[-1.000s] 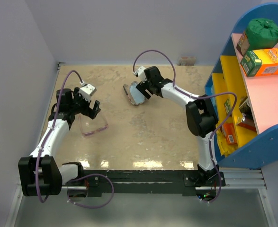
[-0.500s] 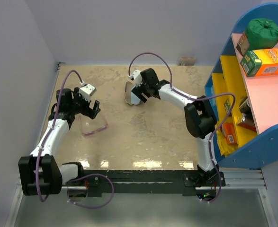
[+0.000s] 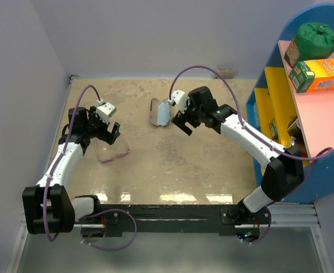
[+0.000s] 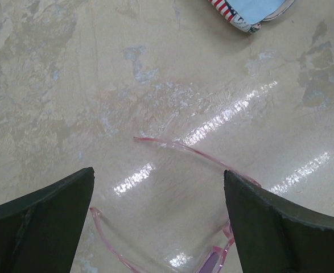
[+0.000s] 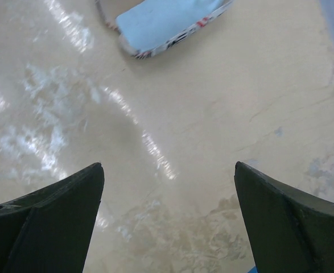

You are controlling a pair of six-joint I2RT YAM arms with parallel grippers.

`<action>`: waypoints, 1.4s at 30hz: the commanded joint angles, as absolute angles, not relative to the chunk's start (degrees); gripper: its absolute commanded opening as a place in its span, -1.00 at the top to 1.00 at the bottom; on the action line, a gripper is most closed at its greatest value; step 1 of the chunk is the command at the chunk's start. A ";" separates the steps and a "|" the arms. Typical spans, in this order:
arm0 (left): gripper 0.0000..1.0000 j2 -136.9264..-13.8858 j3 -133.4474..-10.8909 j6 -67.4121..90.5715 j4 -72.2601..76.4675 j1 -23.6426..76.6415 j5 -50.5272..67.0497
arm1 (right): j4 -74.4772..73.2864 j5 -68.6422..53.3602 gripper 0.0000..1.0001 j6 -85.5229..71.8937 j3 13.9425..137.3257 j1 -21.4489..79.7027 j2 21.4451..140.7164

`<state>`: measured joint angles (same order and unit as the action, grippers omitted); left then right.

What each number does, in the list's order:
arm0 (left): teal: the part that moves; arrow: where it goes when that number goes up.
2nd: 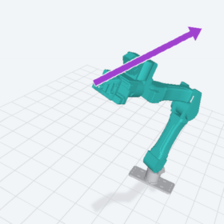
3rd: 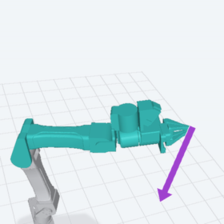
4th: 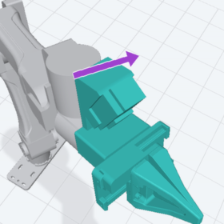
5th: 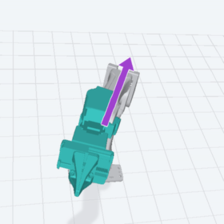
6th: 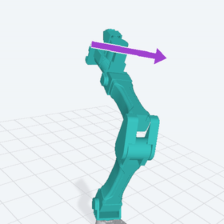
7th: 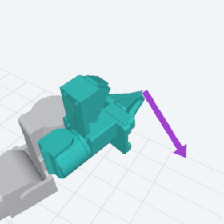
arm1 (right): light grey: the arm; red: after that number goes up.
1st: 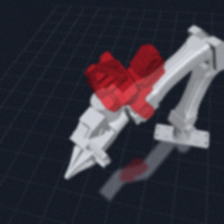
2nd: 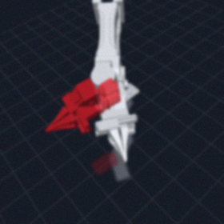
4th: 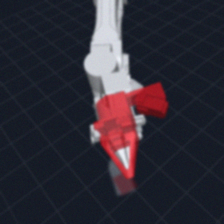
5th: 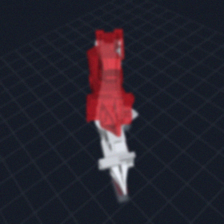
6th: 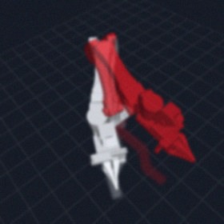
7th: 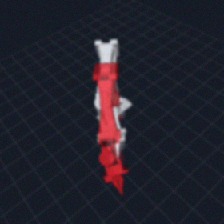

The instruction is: Organize the sunglasses

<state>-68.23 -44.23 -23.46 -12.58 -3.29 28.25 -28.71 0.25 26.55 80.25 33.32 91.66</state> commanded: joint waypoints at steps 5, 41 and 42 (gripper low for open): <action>-1.00 -64.60 -47.90 -31.72 -20.29 -3.87 24.01 | -29.46 -10.54 -0.96 30.32 67.25 33.57 84.73; -0.71 -61.88 -40.52 -46.85 -37.09 -4.22 23.65 | -21.36 -11.86 -0.90 28.12 61.70 33.84 82.53; -0.65 -61.79 -40.52 -46.85 -37.18 -4.22 23.47 | -21.18 -11.87 -0.90 28.12 61.70 33.84 82.62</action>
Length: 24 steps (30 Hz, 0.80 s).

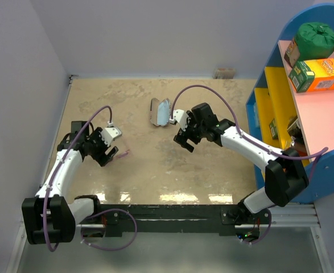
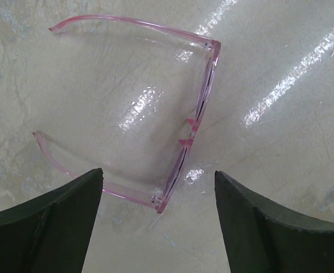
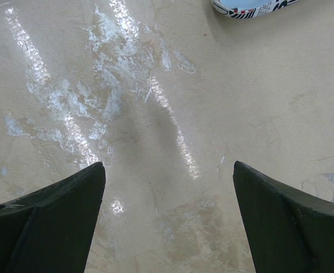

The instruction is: Organize the sunglasses

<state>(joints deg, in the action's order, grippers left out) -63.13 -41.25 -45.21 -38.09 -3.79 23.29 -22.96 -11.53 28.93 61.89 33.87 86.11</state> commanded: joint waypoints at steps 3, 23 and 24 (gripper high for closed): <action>-0.54 -61.44 -39.64 -47.37 -37.79 -4.22 23.29 | -21.36 -11.87 -0.90 27.77 62.14 33.75 83.41; 0.32 -65.56 -38.32 -50.54 -37.36 -4.22 22.50 | -21.45 -11.34 -0.89 28.21 62.05 33.75 83.76; 0.34 -65.65 -38.23 -50.45 -37.09 -4.22 22.41 | -21.36 -11.34 -0.89 28.21 62.05 33.84 83.85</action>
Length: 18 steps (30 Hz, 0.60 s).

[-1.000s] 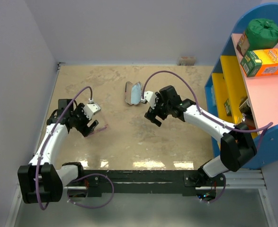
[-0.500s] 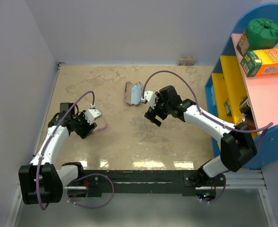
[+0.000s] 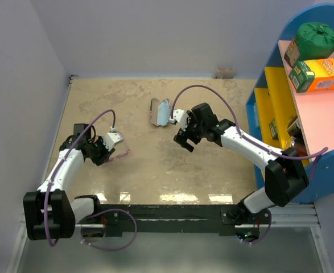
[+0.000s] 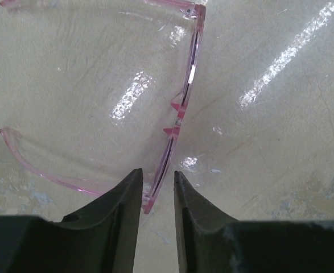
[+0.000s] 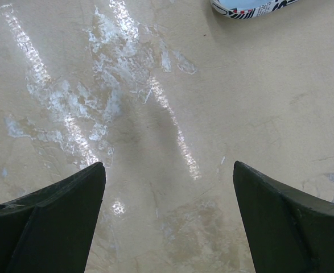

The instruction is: Organize the sunglasses

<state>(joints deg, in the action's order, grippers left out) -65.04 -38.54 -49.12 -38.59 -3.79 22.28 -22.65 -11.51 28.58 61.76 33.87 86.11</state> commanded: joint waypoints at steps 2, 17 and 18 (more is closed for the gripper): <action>0.43 -66.53 -38.23 -50.54 -36.74 -4.22 22.32 | -21.45 -11.25 -0.89 28.21 62.05 33.84 83.85; 1.00 -67.32 -38.14 -50.10 -36.30 -4.22 24.26 | -21.45 -11.07 -0.89 28.13 62.05 33.84 83.41; 1.00 -67.32 -38.14 -50.10 -36.30 -4.22 24.61 | -21.45 -11.07 -0.89 28.13 62.05 33.92 83.50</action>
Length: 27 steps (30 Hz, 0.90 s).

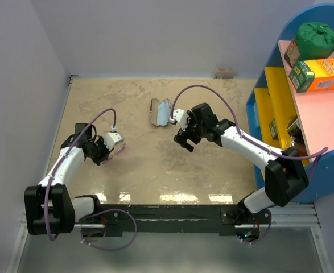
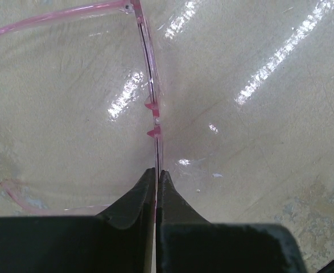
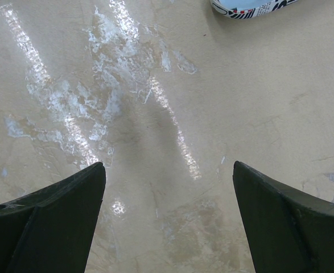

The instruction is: Organize the sunglasses

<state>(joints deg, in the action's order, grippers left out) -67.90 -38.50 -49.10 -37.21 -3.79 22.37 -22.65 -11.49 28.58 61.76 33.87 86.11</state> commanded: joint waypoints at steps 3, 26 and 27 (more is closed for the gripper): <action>1.00 -67.15 -38.49 -49.83 -36.56 -4.22 26.44 | -21.45 -11.07 -0.89 28.13 62.05 33.75 83.41; 1.00 -69.08 -42.36 -45.79 -39.11 10.36 33.49 | -22.59 -14.76 -0.89 28.83 62.49 33.84 82.79; 1.00 -69.17 -42.71 -45.70 -38.94 11.50 33.92 | -23.37 -15.64 -0.89 29.09 62.58 33.75 82.62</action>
